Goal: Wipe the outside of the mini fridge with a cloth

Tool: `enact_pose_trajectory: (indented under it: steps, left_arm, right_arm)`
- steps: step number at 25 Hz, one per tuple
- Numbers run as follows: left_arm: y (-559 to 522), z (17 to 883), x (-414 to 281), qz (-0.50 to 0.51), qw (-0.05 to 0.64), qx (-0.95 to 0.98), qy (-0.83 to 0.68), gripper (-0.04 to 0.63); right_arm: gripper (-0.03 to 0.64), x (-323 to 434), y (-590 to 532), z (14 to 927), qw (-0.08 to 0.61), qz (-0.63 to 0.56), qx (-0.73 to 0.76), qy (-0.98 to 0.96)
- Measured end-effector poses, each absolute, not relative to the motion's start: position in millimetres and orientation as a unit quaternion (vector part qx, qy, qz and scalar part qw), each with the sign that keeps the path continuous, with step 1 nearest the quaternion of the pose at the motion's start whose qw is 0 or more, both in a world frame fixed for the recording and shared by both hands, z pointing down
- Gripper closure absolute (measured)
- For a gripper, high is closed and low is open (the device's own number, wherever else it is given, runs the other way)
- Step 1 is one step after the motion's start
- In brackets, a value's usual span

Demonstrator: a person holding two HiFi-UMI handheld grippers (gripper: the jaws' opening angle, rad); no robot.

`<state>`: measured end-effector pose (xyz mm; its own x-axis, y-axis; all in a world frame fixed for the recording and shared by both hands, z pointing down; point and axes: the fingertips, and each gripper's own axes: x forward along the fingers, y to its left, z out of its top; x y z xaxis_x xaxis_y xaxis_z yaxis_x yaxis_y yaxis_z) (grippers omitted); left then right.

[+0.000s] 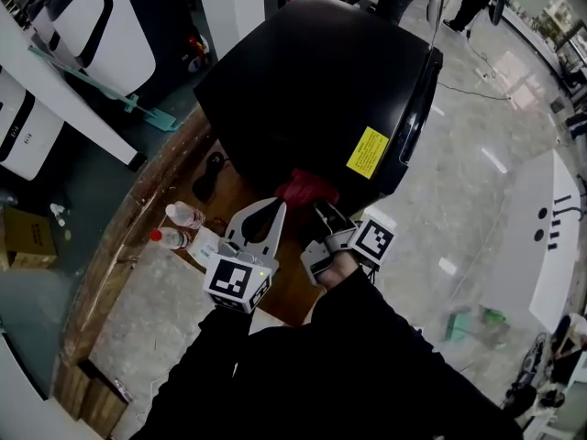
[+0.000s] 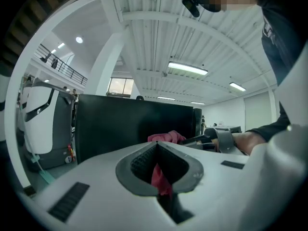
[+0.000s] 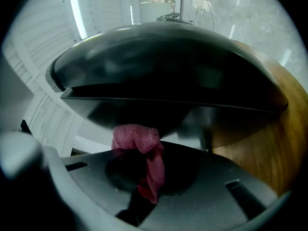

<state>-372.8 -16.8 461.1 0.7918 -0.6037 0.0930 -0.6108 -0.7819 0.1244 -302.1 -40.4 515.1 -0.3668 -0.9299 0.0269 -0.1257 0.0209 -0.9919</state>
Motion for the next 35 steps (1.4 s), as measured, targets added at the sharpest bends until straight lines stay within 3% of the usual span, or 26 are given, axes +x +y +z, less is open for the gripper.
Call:
enact_pose_trajectory:
  steps: [24, 35]
  left_arm:
    - [-39.0, 741.5, -348.6, 0.205, 0.205, 0.904, -0.315, 0.591]
    - [-25.8, 756.0, -347.0, 0.195, 0.255, 0.891, -0.320, 0.591]
  right_arm:
    - [0.569, -298.4, -44.2, 793.5, 0.272, -0.661, -0.513, 0.476]
    - [0.571, -302.1, -38.9, 822.0, 0.265, -0.686, -0.490, 0.467]
